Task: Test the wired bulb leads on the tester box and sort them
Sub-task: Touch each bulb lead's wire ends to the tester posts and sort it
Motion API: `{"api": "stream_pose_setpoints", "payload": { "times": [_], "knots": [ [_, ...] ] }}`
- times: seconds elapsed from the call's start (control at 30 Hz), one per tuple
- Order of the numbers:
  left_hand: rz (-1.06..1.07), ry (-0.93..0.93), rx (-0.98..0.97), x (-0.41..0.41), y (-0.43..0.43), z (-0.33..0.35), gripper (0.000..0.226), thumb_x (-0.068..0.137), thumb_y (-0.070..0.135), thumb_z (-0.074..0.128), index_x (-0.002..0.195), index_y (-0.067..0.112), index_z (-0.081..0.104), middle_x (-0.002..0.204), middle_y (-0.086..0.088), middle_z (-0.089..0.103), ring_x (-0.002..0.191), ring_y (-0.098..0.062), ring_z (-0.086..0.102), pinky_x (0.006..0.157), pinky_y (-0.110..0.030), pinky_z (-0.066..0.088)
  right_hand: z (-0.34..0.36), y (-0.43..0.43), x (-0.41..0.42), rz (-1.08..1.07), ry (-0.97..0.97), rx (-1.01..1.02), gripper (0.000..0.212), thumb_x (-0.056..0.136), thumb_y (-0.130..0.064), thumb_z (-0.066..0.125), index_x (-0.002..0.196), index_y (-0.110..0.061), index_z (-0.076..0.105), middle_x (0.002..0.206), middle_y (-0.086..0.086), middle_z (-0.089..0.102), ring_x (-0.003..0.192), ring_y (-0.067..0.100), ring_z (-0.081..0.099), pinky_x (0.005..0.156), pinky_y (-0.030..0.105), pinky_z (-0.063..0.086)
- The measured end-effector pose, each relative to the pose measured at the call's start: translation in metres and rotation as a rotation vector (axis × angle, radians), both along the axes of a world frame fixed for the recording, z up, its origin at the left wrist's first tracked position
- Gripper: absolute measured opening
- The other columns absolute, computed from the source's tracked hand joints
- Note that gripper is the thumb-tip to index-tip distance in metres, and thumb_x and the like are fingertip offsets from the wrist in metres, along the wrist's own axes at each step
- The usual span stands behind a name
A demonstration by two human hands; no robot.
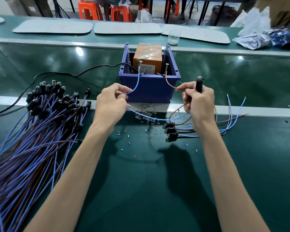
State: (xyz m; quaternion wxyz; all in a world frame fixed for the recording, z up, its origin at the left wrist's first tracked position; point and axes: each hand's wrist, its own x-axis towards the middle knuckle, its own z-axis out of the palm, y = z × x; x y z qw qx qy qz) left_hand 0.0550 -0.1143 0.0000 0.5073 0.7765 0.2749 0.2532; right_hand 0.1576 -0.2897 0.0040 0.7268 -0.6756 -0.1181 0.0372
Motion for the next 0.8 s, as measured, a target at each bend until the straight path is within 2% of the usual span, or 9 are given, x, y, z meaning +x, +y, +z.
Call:
{"api": "stream_pose_setpoints", "payload": {
  "times": [0.1, 0.23, 0.37, 0.6, 0.8],
  "knots": [
    [-0.012, 0.012, -0.014, -0.0015, 0.005, -0.0007, 0.04, 0.093, 0.003, 0.046, 0.076, 0.034, 0.064, 0.073, 0.011, 0.057, 0.05, 0.002, 0.061, 0.068, -0.029, 0.056, -0.0003, 0.0008, -0.0002, -0.002, -0.001, 0.005, 0.042, 0.085, 0.008, 0.04, 0.064, -0.018, 0.066, 0.047, -0.008, 0.046, 0.038, 0.004, 0.032, 0.038, 0.015, 0.024],
    [-0.024, -0.004, -0.003, -0.0026, 0.0063, 0.0012, 0.04, 0.093, 0.002, 0.046, 0.076, 0.032, 0.064, 0.073, 0.009, 0.058, 0.051, 0.001, 0.063, 0.059, -0.019, 0.054, -0.0003, 0.0009, -0.0008, 0.002, 0.001, 0.008, 0.042, 0.085, 0.008, 0.04, 0.064, -0.018, 0.066, 0.046, -0.009, 0.046, 0.037, 0.003, 0.032, 0.037, 0.015, 0.024],
    [-0.036, -0.003, -0.012, -0.0033, 0.0059, 0.0015, 0.038, 0.093, 0.003, 0.046, 0.076, 0.032, 0.065, 0.072, 0.01, 0.057, 0.05, 0.001, 0.062, 0.061, -0.022, 0.054, -0.0001, 0.0007, -0.002, 0.009, 0.0, 0.01, 0.041, 0.086, 0.008, 0.04, 0.065, -0.017, 0.066, 0.046, -0.008, 0.047, 0.036, 0.003, 0.032, 0.037, 0.015, 0.024],
    [-0.064, -0.005, -0.013, -0.002, 0.0021, 0.0011, 0.039, 0.093, 0.002, 0.045, 0.075, 0.031, 0.065, 0.075, 0.007, 0.057, 0.05, 0.002, 0.06, 0.051, -0.011, 0.046, 0.0019, 0.0003, -0.004, 0.017, -0.005, 0.019, 0.039, 0.086, 0.008, 0.039, 0.068, -0.013, 0.066, 0.047, -0.008, 0.046, 0.036, 0.003, 0.031, 0.037, 0.014, 0.023],
    [-0.044, -0.024, -0.014, -0.0025, 0.0025, 0.004, 0.038, 0.094, 0.002, 0.046, 0.078, 0.032, 0.065, 0.077, 0.007, 0.058, 0.049, 0.001, 0.061, 0.053, -0.014, 0.05, 0.003, 0.0013, -0.0063, 0.043, 0.003, 0.042, 0.04, 0.087, 0.01, 0.038, 0.067, -0.012, 0.064, 0.045, -0.008, 0.045, 0.036, 0.004, 0.03, 0.037, 0.013, 0.022]
  ]
}}
